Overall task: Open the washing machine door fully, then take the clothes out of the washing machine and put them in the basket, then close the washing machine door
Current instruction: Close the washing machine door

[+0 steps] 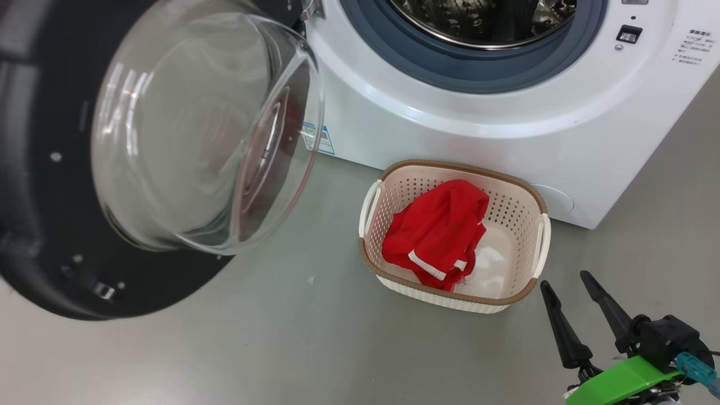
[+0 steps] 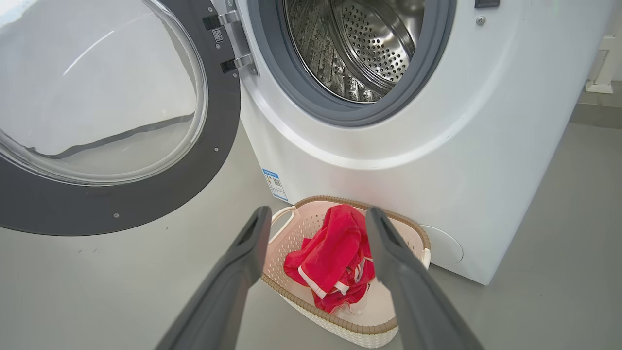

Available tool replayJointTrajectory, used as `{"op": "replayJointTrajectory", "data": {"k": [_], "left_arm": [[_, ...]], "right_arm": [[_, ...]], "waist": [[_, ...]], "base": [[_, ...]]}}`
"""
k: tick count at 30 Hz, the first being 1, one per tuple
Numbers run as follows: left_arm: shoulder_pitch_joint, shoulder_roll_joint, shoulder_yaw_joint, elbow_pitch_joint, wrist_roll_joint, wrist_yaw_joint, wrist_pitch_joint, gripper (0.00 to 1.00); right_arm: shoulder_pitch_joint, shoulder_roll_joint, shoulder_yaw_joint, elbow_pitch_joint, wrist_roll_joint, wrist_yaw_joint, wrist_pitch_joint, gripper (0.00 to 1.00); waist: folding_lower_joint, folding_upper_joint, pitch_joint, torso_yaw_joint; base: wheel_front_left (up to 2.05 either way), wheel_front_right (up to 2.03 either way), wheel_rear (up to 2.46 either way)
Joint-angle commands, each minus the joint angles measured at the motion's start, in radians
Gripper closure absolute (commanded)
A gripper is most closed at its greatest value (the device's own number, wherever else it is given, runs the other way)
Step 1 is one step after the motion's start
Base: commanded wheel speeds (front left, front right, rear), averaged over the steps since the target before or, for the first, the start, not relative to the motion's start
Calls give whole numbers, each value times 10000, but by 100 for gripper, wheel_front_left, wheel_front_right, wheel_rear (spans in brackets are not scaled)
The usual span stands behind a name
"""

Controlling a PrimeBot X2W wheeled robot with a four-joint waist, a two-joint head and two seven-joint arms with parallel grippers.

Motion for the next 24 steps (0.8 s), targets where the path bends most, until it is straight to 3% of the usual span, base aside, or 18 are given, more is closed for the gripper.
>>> {"op": "replayJointTrajectory", "data": {"k": [1,13,24], "left_arm": [[247,639,118,-731,-76,-69,190,100],[1442,616,-456,-3997,-829,-69,832,100],[1350,-54,-1389,-6011,-1005,-69,448,100]], "right_arm": [[-170,-55,153,-243,-35,46,-65,0],[-113,-30,-6,-281,-45,46,-65,0],[-237,39,-19,-306,-69,46,-65,0]], "waist": [[0,0,-36,24],[0,0,-126,93],[0,0,-45,-135]], "base": [[0,0,0],[0,0,0],[0,0,0]]}}
